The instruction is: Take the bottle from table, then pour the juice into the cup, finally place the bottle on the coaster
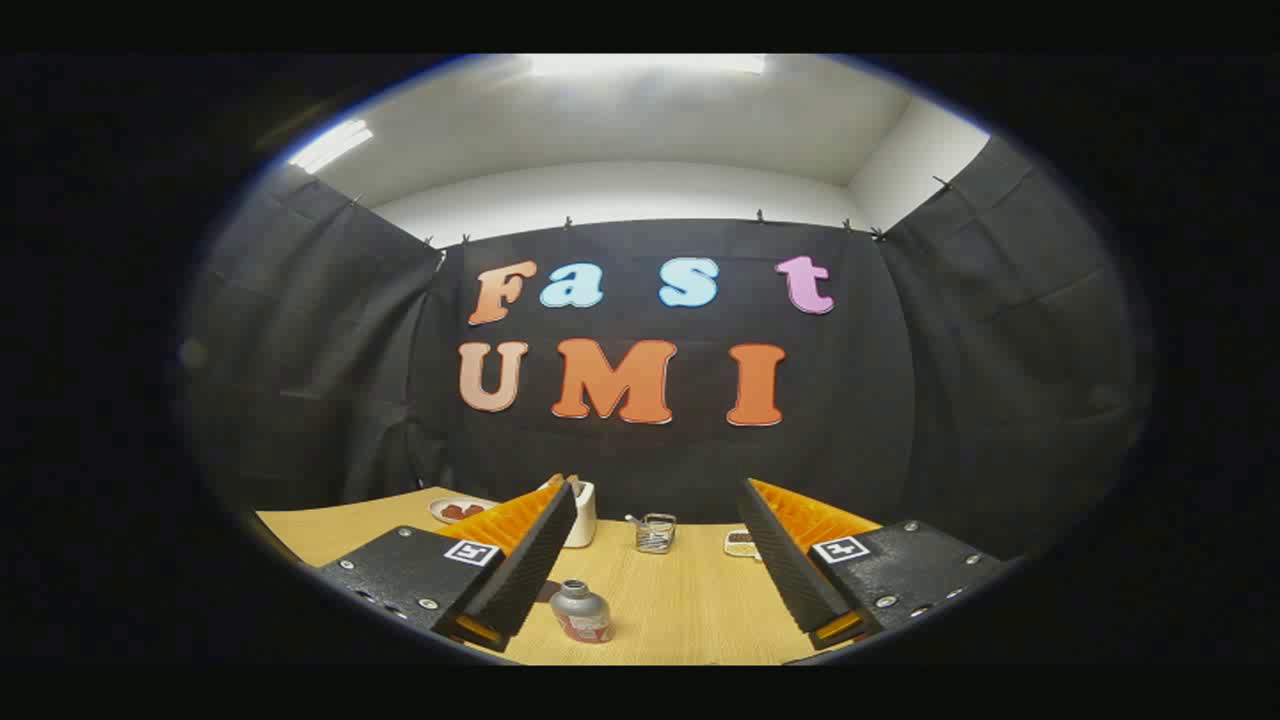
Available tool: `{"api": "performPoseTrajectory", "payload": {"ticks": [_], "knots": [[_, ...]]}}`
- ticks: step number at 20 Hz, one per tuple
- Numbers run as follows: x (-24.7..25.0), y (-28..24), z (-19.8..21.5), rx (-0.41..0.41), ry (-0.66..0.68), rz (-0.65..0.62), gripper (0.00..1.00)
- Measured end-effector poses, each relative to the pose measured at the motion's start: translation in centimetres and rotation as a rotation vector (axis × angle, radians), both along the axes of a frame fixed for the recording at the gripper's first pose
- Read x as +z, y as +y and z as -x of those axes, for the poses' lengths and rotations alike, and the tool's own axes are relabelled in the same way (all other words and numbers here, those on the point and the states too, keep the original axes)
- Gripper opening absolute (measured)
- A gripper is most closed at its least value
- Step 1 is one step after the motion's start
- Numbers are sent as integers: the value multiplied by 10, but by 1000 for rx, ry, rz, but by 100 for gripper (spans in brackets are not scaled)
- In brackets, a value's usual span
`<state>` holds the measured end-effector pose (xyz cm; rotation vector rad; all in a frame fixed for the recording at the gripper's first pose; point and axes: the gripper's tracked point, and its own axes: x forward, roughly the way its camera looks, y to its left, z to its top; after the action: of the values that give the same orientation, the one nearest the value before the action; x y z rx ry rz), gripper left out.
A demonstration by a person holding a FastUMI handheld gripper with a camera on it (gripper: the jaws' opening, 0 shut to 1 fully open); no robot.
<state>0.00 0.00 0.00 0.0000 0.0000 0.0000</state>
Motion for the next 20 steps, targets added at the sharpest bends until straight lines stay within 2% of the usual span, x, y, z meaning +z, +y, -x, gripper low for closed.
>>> {"api": "performPoseTrajectory", "payload": {"ticks": [20], "knots": [[-11,10,2,27,22,1,98]]}}
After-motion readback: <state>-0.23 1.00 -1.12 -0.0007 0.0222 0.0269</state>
